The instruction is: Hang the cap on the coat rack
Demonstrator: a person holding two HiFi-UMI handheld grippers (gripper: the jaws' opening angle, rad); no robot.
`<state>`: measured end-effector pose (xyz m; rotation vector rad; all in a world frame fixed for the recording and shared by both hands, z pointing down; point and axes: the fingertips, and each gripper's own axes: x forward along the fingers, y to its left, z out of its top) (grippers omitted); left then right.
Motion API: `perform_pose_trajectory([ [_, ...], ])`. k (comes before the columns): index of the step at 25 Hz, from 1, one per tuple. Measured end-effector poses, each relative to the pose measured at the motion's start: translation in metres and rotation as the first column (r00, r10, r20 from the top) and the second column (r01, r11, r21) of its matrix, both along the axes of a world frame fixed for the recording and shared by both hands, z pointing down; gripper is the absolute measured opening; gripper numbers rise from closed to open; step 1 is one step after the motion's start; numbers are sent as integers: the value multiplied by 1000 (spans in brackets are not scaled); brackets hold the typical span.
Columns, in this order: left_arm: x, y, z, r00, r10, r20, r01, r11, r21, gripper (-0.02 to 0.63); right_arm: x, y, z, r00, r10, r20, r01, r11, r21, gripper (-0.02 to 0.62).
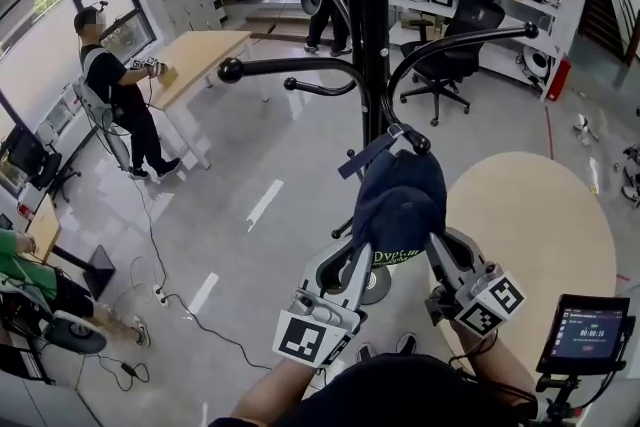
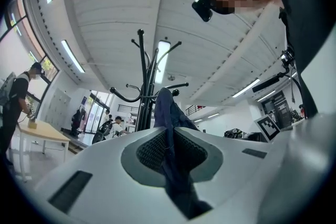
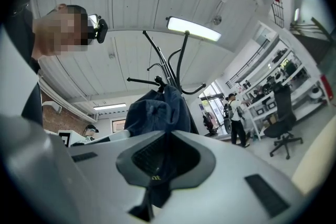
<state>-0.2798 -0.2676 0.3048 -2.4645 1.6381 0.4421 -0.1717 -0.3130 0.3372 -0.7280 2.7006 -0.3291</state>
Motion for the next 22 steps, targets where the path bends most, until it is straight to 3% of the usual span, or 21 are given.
perform_pose_trajectory([
  [10, -16, 4, 10, 999, -39, -14, 38, 997, -60, 43, -16, 3, 5, 999, -35, -2, 35, 999, -31, 26],
  [17, -12, -39, 30, 992, -121, -21, 118, 986, -115, 43, -11, -43, 19, 995, -95, -3, 95, 994, -56, 27],
  [20, -11, -44, 39, 986, -162, -25, 157, 979, -133, 45, -6, -54, 28, 997, -73, -23, 72, 996, -55, 28],
  [22, -18, -39, 48, 982, -184, -31, 178, 972, -154, 84, -7, -54, 34, 998, -40, -43, 37, 998, -49, 62],
])
